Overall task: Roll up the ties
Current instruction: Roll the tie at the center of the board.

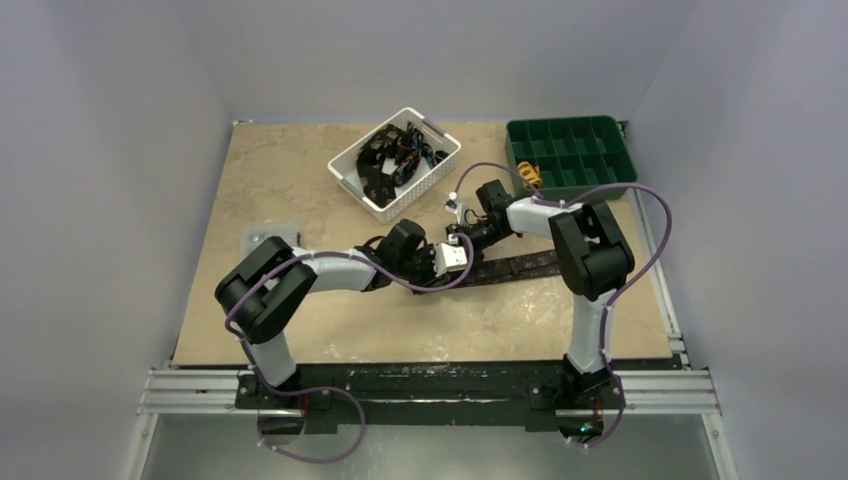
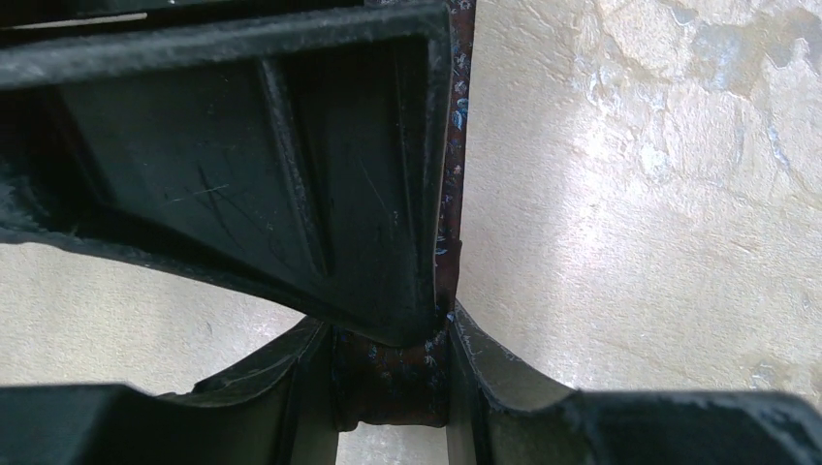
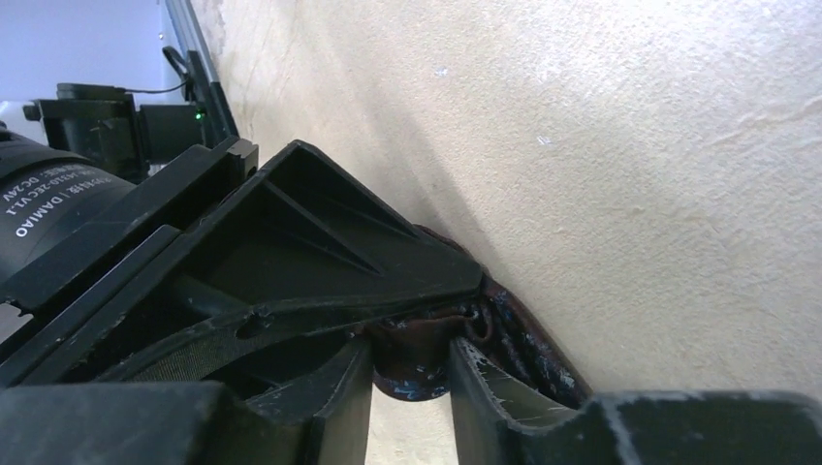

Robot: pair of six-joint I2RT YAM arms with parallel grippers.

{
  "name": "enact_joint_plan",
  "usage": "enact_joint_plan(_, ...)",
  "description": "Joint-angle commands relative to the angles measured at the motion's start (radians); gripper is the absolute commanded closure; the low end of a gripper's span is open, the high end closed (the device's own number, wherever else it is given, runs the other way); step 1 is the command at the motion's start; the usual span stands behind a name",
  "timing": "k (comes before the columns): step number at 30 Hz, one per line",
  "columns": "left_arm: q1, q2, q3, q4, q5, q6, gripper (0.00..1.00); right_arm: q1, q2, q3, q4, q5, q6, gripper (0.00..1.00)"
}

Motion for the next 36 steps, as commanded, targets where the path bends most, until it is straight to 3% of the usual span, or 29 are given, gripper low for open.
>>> enact_joint_plan(1, -0.002, 0.029, 0.020, -0.077, -0.019, 0.027, 0.70, 0.009, 0.022, 0.016, 0.004, 0.000, -0.010, 0.83)
enact_joint_plan(4, -0.002, 0.030, 0.025, -0.079, -0.015, 0.032, 0.69, 0.001, 0.057, 0.038, -0.019, 0.006, -0.030, 1.00)
enact_joint_plan(13, 0.016, -0.028, -0.003, 0.020, 0.046, -0.025, 0.40, -0.052, 0.102, 0.048, -0.110, 0.030, -0.146, 1.00)
enact_joint_plan(23, 0.013, 0.003, -0.008, 0.238, 0.055, -0.104, 0.37, -0.098, 0.124, 0.020, -0.147, 0.082, -0.205, 1.00)
enact_joint_plan(31, 0.011, 0.056, -0.048, 0.353, 0.090, -0.075, 0.36, -0.117, 0.139, 0.032, -0.152, 0.150, -0.194, 1.00)
enact_joint_plan(36, 0.011, 0.052, -0.076, 0.367, 0.124, -0.139, 0.39, -0.119, 0.118, 0.004, -0.136, 0.178, -0.206, 1.00)
